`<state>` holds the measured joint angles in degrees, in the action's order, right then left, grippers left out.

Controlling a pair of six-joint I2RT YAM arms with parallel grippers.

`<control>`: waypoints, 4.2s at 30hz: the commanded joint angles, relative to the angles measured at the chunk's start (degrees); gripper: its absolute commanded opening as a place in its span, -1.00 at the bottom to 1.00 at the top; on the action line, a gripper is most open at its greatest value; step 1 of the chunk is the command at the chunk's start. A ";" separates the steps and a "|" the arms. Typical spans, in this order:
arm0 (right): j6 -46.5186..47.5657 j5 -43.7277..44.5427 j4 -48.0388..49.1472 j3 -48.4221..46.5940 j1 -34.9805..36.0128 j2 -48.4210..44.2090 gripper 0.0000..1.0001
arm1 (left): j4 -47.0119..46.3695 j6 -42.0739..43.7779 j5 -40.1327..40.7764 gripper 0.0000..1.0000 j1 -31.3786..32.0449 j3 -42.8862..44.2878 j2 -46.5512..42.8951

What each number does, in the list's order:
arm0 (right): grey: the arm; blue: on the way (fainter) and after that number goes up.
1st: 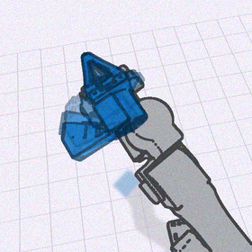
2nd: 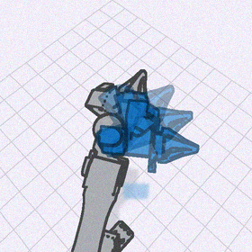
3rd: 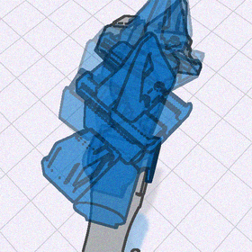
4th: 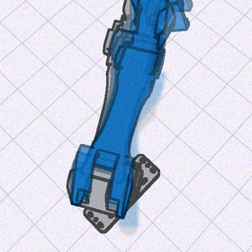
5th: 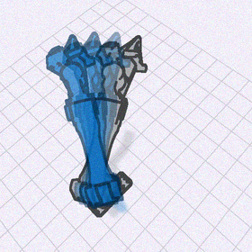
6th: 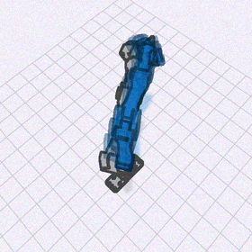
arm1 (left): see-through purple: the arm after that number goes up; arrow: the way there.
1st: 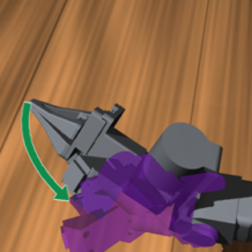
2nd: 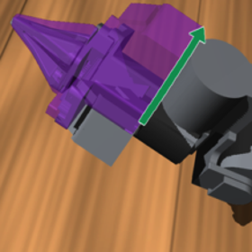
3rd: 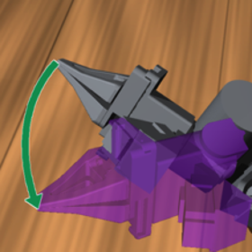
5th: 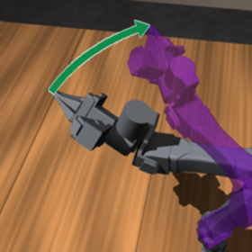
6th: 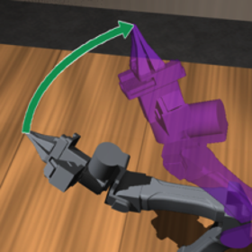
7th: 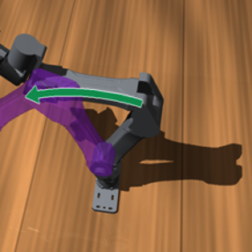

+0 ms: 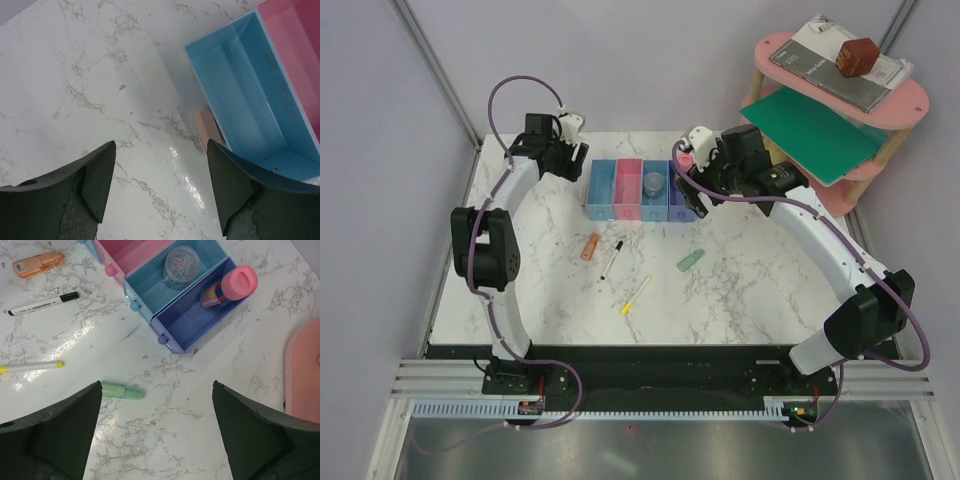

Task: Sort the stationery into containers
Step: Pick up the stationery from the center of the board, then place the stationery in the storage box.

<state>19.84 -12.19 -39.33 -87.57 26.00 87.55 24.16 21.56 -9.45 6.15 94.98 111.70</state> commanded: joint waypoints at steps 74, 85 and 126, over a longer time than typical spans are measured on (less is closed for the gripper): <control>-7.09 -0.38 5.76 2.84 -8.95 -0.45 0.96 | 9.32 12.00 -9.61 -0.96 7.20 -4.20 -12.82; -8.58 -13.90 1.11 12.16 -8.51 10.00 0.78 | 9.32 16.24 -16.65 -0.96 19.07 10.30 -1.78; -13.59 -20.25 1.98 16.64 -5.43 18.10 0.68 | 7.21 19.04 -10.76 -0.96 25.84 21.22 20.67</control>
<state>6.76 -30.83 -39.13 -71.50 20.43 107.28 32.99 37.89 -22.48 31.70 116.01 131.98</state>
